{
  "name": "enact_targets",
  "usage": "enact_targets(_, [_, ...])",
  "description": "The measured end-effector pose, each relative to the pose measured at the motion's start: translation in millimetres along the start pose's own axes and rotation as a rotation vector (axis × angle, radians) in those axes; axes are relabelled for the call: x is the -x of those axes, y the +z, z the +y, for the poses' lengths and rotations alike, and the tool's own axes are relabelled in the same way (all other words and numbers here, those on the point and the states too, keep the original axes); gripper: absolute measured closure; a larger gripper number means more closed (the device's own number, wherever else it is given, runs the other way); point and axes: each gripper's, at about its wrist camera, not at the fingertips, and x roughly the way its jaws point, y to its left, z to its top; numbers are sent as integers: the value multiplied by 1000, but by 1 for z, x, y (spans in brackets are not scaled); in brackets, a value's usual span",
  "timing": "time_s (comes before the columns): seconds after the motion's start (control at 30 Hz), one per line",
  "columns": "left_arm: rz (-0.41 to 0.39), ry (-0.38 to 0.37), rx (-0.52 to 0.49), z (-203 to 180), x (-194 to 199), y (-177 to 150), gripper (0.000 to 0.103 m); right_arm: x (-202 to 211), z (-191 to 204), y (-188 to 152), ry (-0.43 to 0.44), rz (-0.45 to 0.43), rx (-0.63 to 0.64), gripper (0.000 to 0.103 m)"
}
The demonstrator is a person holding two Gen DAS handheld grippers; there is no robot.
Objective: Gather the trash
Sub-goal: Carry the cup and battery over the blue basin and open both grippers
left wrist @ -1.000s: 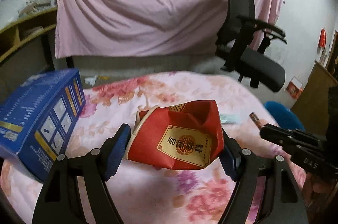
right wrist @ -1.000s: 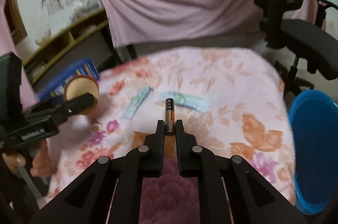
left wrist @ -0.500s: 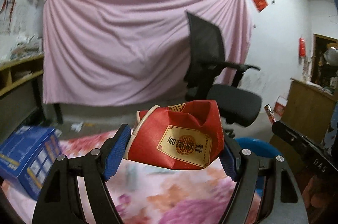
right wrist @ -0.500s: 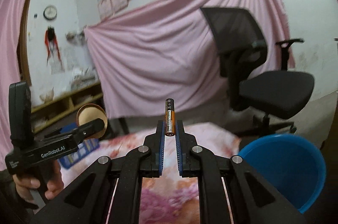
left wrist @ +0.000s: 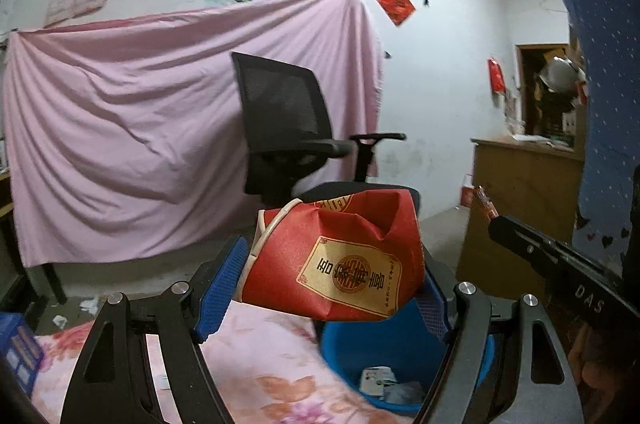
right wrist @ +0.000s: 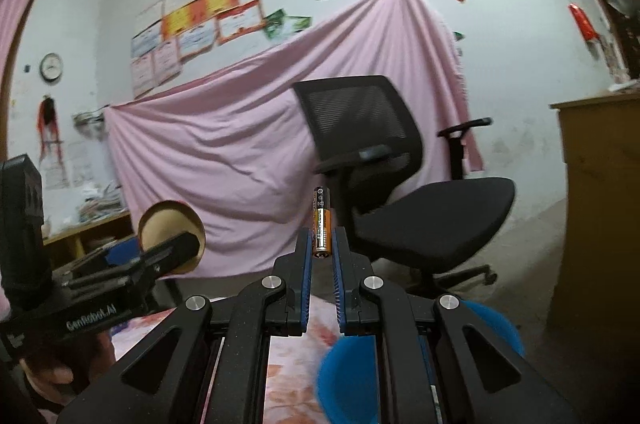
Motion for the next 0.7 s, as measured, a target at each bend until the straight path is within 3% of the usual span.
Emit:
enact_targets(0.37, [210,-87,48,-23,-71,-19,30,-15,-49,-11,-123,133,-80,95])
enact_targets(0.7, [359,-99,71,-31,-105,-44,30,-34,-77,-31,-165,288,-180,95])
